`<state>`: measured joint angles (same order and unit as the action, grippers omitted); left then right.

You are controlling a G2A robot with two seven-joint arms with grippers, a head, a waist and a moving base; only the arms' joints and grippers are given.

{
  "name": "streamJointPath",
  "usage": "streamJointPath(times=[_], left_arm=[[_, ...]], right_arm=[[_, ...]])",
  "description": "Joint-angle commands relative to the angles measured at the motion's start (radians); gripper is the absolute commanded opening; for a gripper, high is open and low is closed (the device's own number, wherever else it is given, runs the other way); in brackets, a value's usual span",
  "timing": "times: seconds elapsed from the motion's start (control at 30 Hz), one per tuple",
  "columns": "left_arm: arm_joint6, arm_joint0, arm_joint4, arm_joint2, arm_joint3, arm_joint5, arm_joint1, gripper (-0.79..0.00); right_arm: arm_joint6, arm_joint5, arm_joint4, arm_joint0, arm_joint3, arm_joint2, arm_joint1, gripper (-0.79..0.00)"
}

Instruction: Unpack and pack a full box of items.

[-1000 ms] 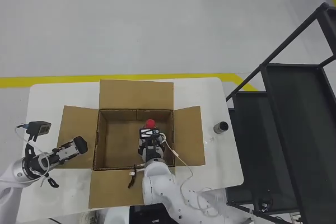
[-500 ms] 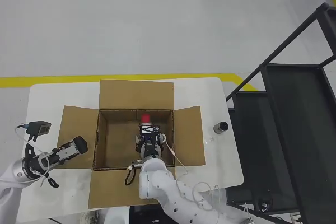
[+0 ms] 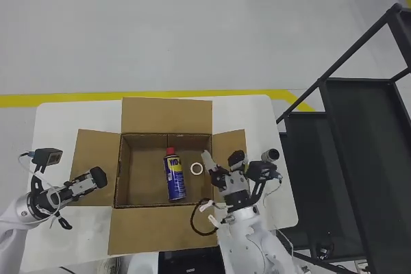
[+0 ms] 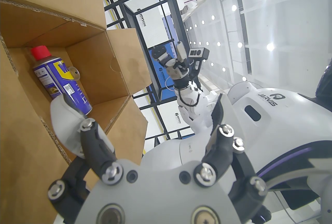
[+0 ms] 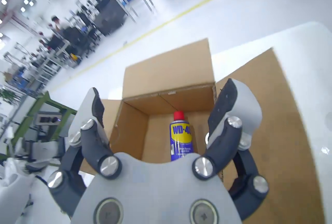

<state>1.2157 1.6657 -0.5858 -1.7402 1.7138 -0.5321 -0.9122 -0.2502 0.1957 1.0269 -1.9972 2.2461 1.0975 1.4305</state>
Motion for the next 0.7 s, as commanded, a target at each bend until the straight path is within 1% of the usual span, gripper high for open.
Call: streamJointPath(times=[0.0,0.1,0.17,0.2,0.33,0.47,0.6,0.67], left_arm=[[0.0,0.0,0.0,0.0,0.0,0.0,0.0,0.0],[0.0,0.0,0.0,0.0,0.0,0.0,0.0,0.0],[0.0,0.0,0.0,0.0,0.0,0.0,0.0,0.0],[0.0,0.0,0.0,0.0,0.0,0.0,0.0,0.0],[0.0,0.0,0.0,0.0,0.0,0.0,0.0,0.0],[0.0,0.0,0.0,0.0,0.0,0.0,0.0,0.0],[0.0,0.0,0.0,0.0,0.0,0.0,0.0,0.0],[0.0,0.0,0.0,0.0,0.0,0.0,0.0,0.0]], right_arm=[[-0.122,-0.092,-0.046,-0.1,0.033,0.047,-0.012,0.0],[-0.255,-0.152,-0.097,-0.186,0.05,0.127,-0.019,0.0],[-0.287,-0.153,-0.147,-0.201,0.038,0.185,-0.021,0.0],[-0.298,-0.133,-0.165,-0.194,0.021,0.213,-0.021,0.0],[-0.293,-0.027,-0.213,-0.11,-0.076,0.277,-0.015,0.0],[-0.281,0.036,-0.259,-0.003,-0.208,0.301,-0.008,0.0],[-0.31,0.119,-0.228,0.122,-0.391,0.288,0.002,0.0],[-0.323,0.133,-0.231,0.171,-0.466,0.271,0.008,0.0]])
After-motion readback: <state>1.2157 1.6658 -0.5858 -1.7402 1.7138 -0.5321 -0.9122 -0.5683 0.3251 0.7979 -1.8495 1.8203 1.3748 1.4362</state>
